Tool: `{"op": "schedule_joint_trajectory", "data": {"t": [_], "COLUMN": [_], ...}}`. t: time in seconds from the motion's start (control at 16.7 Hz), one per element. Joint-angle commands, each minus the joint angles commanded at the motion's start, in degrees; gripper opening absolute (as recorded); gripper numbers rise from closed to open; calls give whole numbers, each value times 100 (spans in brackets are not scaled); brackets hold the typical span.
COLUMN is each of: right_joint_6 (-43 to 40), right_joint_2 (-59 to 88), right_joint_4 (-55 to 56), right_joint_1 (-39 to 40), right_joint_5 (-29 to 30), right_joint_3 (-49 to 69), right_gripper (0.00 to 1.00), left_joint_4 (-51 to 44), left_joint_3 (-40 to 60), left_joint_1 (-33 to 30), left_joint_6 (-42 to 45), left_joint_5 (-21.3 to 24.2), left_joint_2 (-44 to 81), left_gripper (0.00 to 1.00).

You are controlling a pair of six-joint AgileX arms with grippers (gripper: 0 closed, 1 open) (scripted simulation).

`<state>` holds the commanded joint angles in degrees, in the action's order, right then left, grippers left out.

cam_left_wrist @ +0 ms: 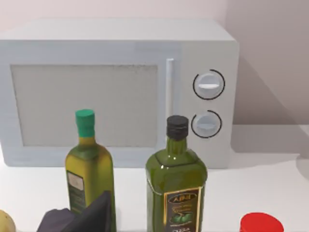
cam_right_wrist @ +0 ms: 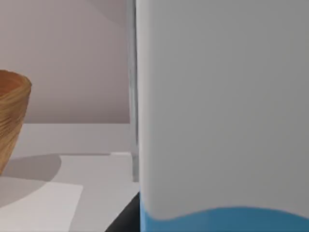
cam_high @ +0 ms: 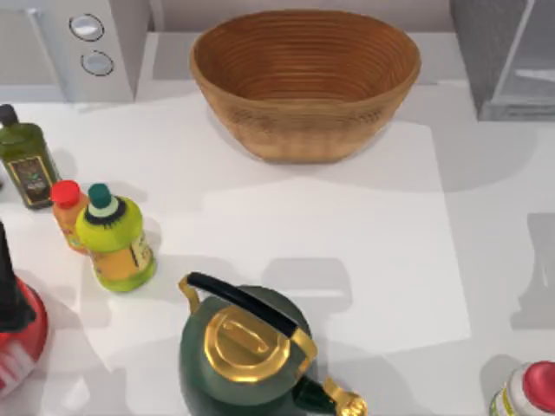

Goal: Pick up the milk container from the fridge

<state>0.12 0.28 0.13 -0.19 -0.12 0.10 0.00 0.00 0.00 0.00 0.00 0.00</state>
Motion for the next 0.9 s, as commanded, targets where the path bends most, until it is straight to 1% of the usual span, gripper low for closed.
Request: {"op": "schedule_joint_trajectory", "data": {"t": [0.18, 0.36, 0.54, 0.9], "right_joint_6": [-2, -1, 18, 134], "right_joint_2": [357, 1232, 2511, 5605], "right_joint_4": [365, 1266, 2582, 5508], "right_joint_1": [-56, -188, -369, -761], "right_joint_5": [-289, -904, -1726, -3528], "right_joint_3": [18, 53, 67, 5], "right_gripper": [0, 0, 0, 0], "left_joint_4": [0, 0, 0, 0], "left_joint_3": [0, 0, 0, 0], "left_joint_1": [0, 0, 0, 0], "left_joint_6": [0, 0, 0, 0], "left_joint_5": [0, 0, 0, 0], "left_joint_2": [0, 0, 0, 0], "left_gripper": [100, 100, 100, 100]}}
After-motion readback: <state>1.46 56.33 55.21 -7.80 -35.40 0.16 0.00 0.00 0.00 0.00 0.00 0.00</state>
